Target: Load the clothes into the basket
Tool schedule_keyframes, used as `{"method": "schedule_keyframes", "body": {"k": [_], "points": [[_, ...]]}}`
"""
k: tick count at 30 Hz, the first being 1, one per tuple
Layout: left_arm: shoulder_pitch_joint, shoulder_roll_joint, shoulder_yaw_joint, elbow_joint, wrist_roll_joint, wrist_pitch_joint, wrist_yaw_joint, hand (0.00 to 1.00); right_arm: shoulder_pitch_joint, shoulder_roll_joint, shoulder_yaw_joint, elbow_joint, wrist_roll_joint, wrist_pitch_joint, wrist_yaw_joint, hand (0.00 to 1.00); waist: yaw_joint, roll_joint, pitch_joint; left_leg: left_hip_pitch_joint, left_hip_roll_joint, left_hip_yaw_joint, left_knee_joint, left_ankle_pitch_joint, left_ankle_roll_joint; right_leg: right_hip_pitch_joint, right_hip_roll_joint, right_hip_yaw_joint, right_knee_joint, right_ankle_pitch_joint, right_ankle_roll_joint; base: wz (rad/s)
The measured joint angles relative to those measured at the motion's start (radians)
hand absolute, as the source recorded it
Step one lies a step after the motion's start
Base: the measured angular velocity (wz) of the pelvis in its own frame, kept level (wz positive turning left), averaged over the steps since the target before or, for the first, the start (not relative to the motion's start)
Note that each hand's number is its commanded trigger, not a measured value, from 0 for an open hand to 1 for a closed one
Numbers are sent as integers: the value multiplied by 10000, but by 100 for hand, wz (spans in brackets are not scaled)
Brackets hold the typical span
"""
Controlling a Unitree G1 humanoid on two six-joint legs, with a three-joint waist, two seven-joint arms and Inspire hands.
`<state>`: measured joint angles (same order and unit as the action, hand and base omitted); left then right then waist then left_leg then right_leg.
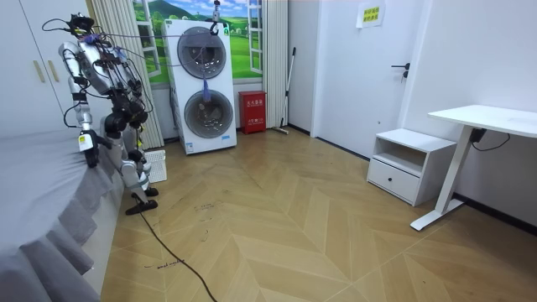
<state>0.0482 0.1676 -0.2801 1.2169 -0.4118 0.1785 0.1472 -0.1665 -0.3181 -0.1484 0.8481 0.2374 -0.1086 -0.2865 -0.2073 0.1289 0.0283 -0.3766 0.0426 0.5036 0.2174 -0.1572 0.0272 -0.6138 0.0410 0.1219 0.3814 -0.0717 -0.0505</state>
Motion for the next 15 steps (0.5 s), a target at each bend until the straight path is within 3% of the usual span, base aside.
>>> {"method": "schedule_keyframes", "body": {"k": [5,6,7,8,15], "points": [[-218,12,-425,12,-588,-72,34,0,-16,137,508,234,244,-5,-17,100,217,23,-1,-103,-56,-169,-23,19,29,-41,-92,-178,9,-64,28,11],[-225,14,-430,13,-596,-100,34,0,-35,144,510,275,279,-5,-17,76,227,23,-1,-118,-58,-198,-18,20,31,-43,-103,-185,9,-75,26,14],[-225,19,-429,12,-596,-148,34,0,-72,144,507,366,286,-5,-21,18,232,22,0,-142,-64,-243,-4,20,31,-51,-127,-244,27,-110,23,16],[-225,22,-428,12,-594,-182,34,0,-76,135,495,408,286,-5,-56,0,230,20,-1,-159,-83,-270,5,20,31,-80,-178,-334,91,-170,10,16],[-246,22,-425,17,-587,-253,-2,0,-67,124,485,430,170,-6,-232,0,229,-10,8,-208,-223,-433,103,26,37,-280,-358,-432,539,-527,12,9]]}}
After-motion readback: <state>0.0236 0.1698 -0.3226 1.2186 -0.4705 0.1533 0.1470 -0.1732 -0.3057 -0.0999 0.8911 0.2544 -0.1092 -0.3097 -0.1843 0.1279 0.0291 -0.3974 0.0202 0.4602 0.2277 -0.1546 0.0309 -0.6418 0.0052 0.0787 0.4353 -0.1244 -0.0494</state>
